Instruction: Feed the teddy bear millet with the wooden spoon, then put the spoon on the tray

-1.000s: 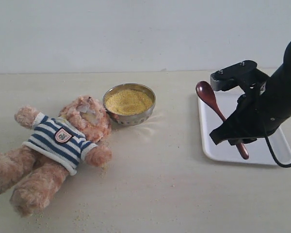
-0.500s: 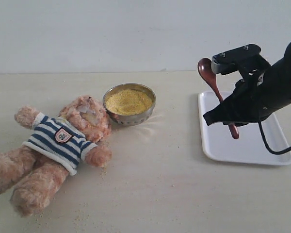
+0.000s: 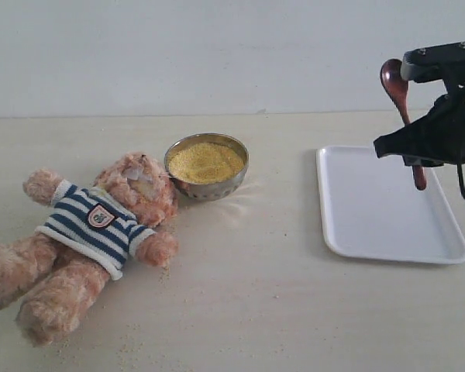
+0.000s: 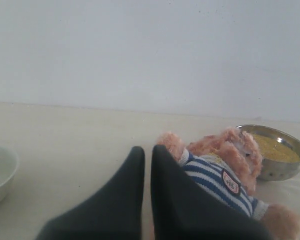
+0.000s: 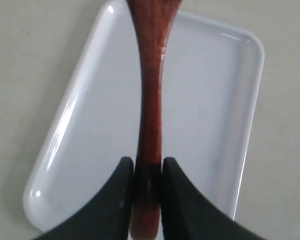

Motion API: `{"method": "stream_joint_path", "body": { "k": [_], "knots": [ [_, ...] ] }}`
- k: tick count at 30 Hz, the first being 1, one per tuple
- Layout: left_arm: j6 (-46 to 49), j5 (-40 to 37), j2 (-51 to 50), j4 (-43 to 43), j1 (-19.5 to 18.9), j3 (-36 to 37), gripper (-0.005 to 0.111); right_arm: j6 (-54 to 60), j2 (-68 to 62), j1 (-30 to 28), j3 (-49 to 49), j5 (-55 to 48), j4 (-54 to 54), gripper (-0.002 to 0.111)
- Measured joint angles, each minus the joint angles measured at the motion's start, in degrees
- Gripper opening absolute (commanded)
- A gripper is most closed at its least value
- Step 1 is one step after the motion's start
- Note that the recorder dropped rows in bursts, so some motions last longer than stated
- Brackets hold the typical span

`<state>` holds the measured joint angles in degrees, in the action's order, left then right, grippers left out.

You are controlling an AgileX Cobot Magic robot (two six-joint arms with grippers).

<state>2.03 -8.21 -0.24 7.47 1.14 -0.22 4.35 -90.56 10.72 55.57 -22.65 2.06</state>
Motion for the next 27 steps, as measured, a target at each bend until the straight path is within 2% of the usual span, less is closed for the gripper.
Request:
{"method": "stream_joint_path", "body": {
  "k": [6, 13, 27],
  "knots": [
    [0.0, -0.4, 0.0, 0.0, 0.0, 0.0, 0.005, 0.6, -0.7, 0.0, 1.2, -1.3, 0.1, 0.0],
    [0.1, -11.2, 0.1, 0.0, 0.0, 0.0, 0.005, 1.1, -4.8, 0.0, 1.4, -1.5, 0.1, 0.0],
    [0.1, -12.2, 0.1, 0.0, 0.0, 0.0, 0.005, 1.3, -10.1, 0.0, 7.0, 0.6, 0.1, 0.0]
  ]
}}
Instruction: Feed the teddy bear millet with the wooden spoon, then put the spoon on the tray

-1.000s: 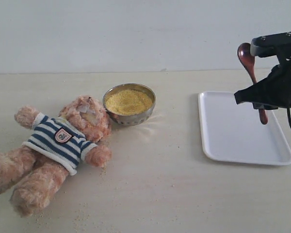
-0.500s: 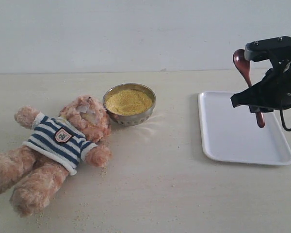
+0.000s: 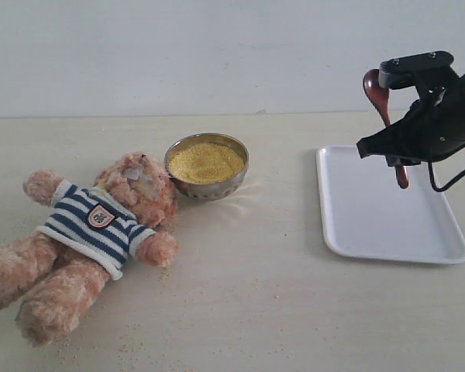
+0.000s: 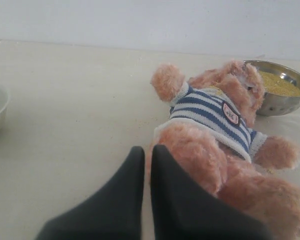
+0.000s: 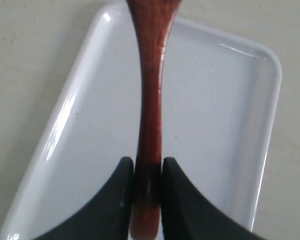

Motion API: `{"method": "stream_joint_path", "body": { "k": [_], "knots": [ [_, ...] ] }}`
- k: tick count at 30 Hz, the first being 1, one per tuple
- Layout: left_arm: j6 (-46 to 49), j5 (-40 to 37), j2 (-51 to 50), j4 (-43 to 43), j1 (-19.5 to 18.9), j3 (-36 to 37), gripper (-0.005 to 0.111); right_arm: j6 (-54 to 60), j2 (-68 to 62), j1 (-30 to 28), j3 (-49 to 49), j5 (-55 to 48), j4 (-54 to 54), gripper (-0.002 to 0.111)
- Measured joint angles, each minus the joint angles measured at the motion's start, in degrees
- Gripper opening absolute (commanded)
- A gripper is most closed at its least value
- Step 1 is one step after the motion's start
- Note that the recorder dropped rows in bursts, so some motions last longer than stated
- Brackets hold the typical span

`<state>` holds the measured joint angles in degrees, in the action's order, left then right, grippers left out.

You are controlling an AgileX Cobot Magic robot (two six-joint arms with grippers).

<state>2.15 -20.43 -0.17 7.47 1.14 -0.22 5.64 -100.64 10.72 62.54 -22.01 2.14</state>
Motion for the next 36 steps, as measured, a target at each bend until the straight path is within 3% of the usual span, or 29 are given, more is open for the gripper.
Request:
{"method": "stream_joint_path", "body": {
  "k": [11, 27, 36],
  "knots": [
    [0.0, -0.1, 0.0, 0.0, 0.0, 0.0, 0.005, 0.1, -7.3, 0.0, 0.4, -0.5, 0.2, 0.0],
    [0.0, -0.1, 0.0, 0.0, 0.0, 0.0, 0.005, 0.8, -8.0, 0.0, 0.4, -5.3, 0.2, 0.0],
    [0.0, -0.1, 0.0, 0.0, 0.0, 0.0, 0.005, 4.7, -10.3, 0.0, 15.9, -30.1, 1.1, 0.0]
  ]
}}
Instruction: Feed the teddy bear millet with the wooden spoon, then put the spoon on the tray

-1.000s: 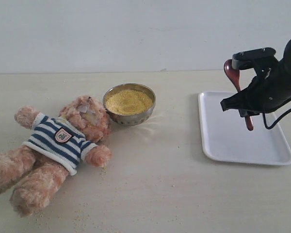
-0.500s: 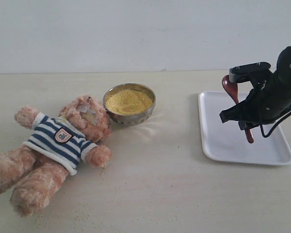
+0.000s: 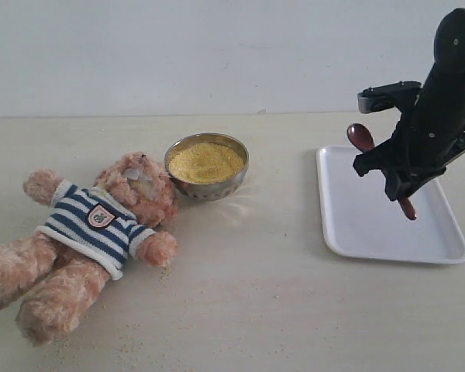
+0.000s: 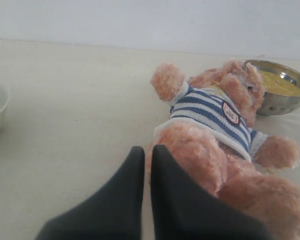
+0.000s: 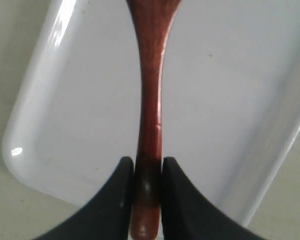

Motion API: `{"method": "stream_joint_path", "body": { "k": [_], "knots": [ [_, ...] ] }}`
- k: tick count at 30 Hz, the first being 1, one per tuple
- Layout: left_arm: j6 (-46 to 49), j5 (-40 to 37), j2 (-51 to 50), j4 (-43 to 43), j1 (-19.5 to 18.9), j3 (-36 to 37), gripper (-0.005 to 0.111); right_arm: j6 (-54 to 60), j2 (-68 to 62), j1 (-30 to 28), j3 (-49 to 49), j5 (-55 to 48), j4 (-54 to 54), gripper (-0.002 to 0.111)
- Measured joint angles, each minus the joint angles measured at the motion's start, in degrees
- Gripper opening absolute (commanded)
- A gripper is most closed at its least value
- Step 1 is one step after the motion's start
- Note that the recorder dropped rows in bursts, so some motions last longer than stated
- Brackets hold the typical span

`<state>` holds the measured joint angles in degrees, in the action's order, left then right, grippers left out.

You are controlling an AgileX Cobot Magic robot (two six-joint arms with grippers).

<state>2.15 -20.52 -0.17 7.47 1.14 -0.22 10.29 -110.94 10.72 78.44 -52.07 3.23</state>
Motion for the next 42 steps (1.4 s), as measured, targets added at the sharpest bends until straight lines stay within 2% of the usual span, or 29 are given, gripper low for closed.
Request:
{"method": "stream_joint_path", "body": {
  "k": [3, 11, 38, 39, 42],
  "knots": [
    [0.0, 0.0, 0.0, 0.0, 0.0, 0.0, 0.005, 0.1, -5.4, 0.0, 4.4, -4.8, 0.7, 0.0],
    [0.2, 0.0, 0.0, 0.0, 0.0, 0.0, 0.005, 0.1, -10.1, 0.0, 4.6, -5.5, -0.3, 0.0],
    [0.2, 0.0, 0.0, 0.0, 0.0, 0.0, 0.005, 0.0, -10.6, 0.0, 4.6, -4.1, -2.2, 0.0],
    [0.2, 0.0, 0.0, 0.0, 0.0, 0.0, 0.005, 0.0, -10.6, 0.0, 4.6, -4.1, -2.2, 0.001],
    [0.2, 0.0, 0.0, 0.0, 0.0, 0.0, 0.005, 0.0, -10.6, 0.0, 4.6, -4.1, -2.2, 0.017]
  ]
}}
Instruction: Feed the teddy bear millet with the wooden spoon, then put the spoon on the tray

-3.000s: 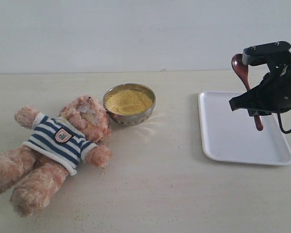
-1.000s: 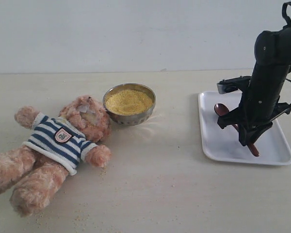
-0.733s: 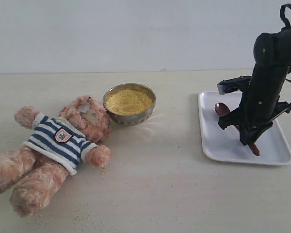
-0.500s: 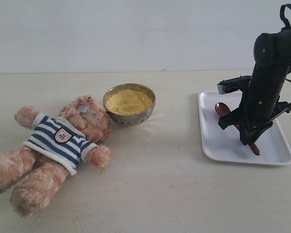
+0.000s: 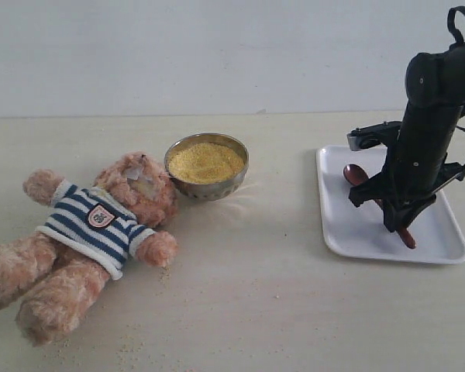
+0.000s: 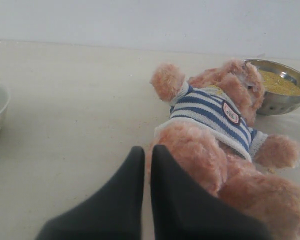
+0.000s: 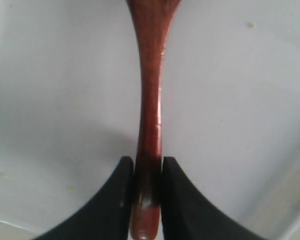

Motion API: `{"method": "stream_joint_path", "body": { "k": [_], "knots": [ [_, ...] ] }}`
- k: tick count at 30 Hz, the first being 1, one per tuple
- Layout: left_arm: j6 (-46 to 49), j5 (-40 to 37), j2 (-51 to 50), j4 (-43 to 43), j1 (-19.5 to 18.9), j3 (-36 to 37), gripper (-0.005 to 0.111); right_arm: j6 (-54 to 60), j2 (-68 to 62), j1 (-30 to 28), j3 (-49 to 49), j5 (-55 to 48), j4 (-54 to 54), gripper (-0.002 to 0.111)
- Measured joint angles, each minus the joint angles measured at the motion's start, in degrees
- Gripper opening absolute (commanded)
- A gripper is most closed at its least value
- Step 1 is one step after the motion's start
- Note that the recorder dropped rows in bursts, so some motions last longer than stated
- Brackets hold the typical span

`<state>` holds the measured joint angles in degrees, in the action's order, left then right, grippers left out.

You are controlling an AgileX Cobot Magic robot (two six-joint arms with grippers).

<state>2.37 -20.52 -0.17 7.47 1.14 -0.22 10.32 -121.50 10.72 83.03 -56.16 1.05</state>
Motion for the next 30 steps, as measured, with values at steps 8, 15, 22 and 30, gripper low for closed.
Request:
{"method": "stream_joint_path", "body": {
  "k": [8, 15, 22, 30],
  "knots": [
    [0.0, 0.0, 0.0, 0.0, 0.0, 0.0, 0.005, -0.7, 0.0, 0.0, 0.3, 0.9, 0.0, 0.058],
    [0.0, 0.0, 0.0, 0.0, 0.0, 0.0, 0.005, -1.4, 0.0, 0.0, 0.3, 1.6, 0.0, 0.058],
    [0.0, 0.0, 0.0, 0.0, 0.0, 0.0, 0.005, -2.0, 4.0, 0.0, 0.3, 0.3, 0.0, 0.058],
    [0.0, 0.0, 0.0, 0.0, 0.0, 0.0, 0.005, -5.3, 17.3, 0.0, -1.2, 2.4, -1.0, 0.001]
  ]
}}
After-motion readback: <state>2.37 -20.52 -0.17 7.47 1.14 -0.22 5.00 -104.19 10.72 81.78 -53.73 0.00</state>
